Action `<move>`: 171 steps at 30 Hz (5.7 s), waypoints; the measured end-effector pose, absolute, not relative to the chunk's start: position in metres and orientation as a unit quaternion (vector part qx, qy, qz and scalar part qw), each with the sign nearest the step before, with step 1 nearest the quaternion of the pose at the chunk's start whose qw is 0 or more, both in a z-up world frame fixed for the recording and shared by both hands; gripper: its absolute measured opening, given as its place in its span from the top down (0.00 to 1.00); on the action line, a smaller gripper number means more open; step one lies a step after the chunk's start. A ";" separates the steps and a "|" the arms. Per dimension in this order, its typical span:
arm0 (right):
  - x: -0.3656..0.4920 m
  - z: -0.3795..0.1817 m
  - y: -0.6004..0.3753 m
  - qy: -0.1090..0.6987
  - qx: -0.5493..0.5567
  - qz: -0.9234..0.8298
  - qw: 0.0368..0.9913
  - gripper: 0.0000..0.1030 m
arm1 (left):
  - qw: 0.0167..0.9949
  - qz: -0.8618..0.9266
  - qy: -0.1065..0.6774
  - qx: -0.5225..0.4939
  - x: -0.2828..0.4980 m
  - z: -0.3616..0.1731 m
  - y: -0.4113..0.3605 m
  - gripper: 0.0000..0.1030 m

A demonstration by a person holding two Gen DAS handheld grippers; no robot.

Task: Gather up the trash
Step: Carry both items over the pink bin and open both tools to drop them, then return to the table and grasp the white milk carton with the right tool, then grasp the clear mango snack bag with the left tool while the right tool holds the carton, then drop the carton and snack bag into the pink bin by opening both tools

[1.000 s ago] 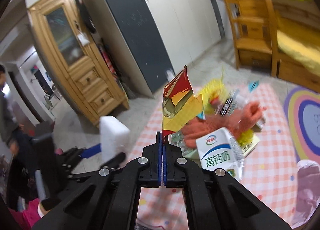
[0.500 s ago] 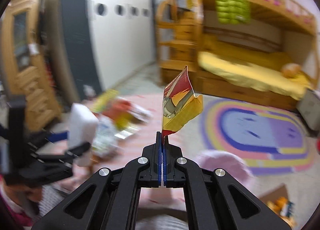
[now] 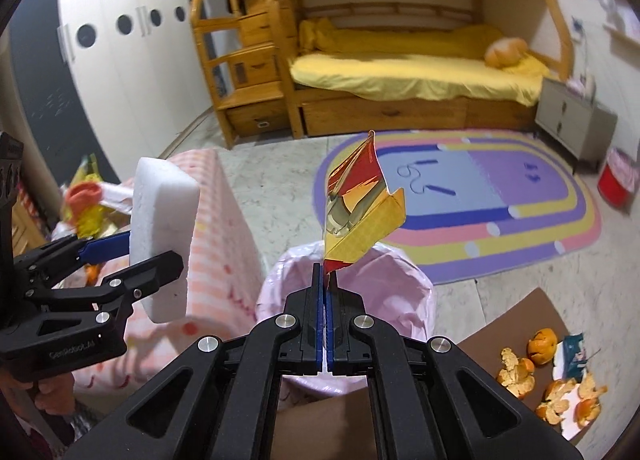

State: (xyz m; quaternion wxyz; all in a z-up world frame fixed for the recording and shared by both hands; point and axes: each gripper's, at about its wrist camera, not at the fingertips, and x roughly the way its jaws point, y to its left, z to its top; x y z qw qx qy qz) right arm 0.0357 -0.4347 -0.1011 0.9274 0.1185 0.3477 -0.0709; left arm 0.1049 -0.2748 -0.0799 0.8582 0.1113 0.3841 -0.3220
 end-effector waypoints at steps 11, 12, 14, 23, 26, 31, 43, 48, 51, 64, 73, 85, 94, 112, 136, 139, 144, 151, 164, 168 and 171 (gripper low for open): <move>0.055 -0.132 -0.466 0.369 0.164 -0.100 0.909 0.76 | 0.851 -0.328 0.399 0.097 0.138 -0.085 -0.291 0.23; 0.052 -0.129 -0.465 0.367 0.165 -0.102 0.910 0.75 | 0.852 -0.326 0.398 0.095 0.138 -0.083 -0.289 0.23; 0.048 -0.124 -0.465 0.363 0.166 -0.104 0.911 0.74 | 0.855 -0.321 0.396 0.095 0.137 -0.079 -0.283 0.23; 0.013 -0.082 -0.435 0.346 0.149 -0.088 0.922 0.72 | 0.879 -0.277 0.376 0.100 0.116 -0.055 -0.235 0.23; 0.003 -0.065 -0.412 0.345 0.129 -0.070 0.927 0.72 | 0.886 -0.260 0.373 0.093 0.106 -0.046 -0.212 0.23; -0.010 -0.043 -0.362 0.332 0.100 -0.025 0.938 0.67 | 0.899 -0.210 0.375 0.088 0.086 -0.035 -0.160 0.22; 0.013 -0.043 -0.241 0.343 0.015 0.101 0.934 0.60 | 0.926 -0.052 0.373 0.036 0.058 -0.028 -0.003 0.20; 0.027 -0.054 -0.199 0.350 -0.007 0.134 0.927 0.50 | 0.928 -0.005 0.372 0.018 0.054 -0.040 0.044 0.14; 0.038 -0.063 -0.177 0.356 -0.022 0.154 0.921 0.35 | 0.926 0.010 0.376 0.021 0.058 -0.047 0.059 0.09; 0.097 -0.108 -0.119 0.378 -0.074 0.171 0.907 0.14 | 0.922 0.022 0.386 0.016 0.087 -0.069 0.088 0.08; 0.114 -0.127 -0.097 0.380 -0.121 0.159 0.903 0.14 | 0.916 0.026 0.399 0.005 0.098 -0.079 0.095 0.08; 0.097 -0.108 -0.107 0.368 -0.112 0.168 0.908 0.30 | 0.921 0.018 0.389 0.014 0.090 -0.069 0.085 0.08; 0.068 -0.067 -0.174 0.347 -0.049 0.117 0.929 0.30 | 0.929 -0.020 0.366 0.050 0.103 -0.061 0.039 0.08; 0.090 -0.071 -0.229 0.351 0.003 0.080 0.933 0.29 | 0.938 -0.074 0.324 0.103 0.194 -0.084 -0.018 0.23; 0.046 -0.060 -0.261 0.329 0.039 0.068 0.941 0.29 | 0.946 -0.163 0.274 0.050 0.128 0.006 -0.011 1.00; 0.036 -0.065 -0.273 0.337 0.047 0.055 0.939 0.29 | 0.934 -0.211 0.286 0.038 0.102 0.001 -0.031 1.00; 0.017 -0.075 -0.298 0.350 0.057 0.023 0.935 0.29 | 0.907 -0.276 0.315 0.042 0.076 -0.024 -0.086 1.00; -0.010 -0.099 -0.356 0.368 0.083 -0.047 0.925 0.29 | 0.876 -0.333 0.342 0.068 0.069 -0.052 -0.166 1.00; -0.001 -0.148 -0.437 0.399 0.156 -0.108 0.897 0.28 | 0.832 -0.396 0.376 0.097 0.096 -0.090 -0.276 1.00; 0.010 -0.165 -0.450 0.406 0.173 -0.115 0.890 0.28 | 0.827 -0.400 0.383 0.101 0.114 -0.097 -0.298 1.00; 0.024 -0.177 -0.457 0.407 0.180 -0.119 0.888 0.28 | 0.825 -0.398 0.390 0.095 0.129 -0.098 -0.304 0.82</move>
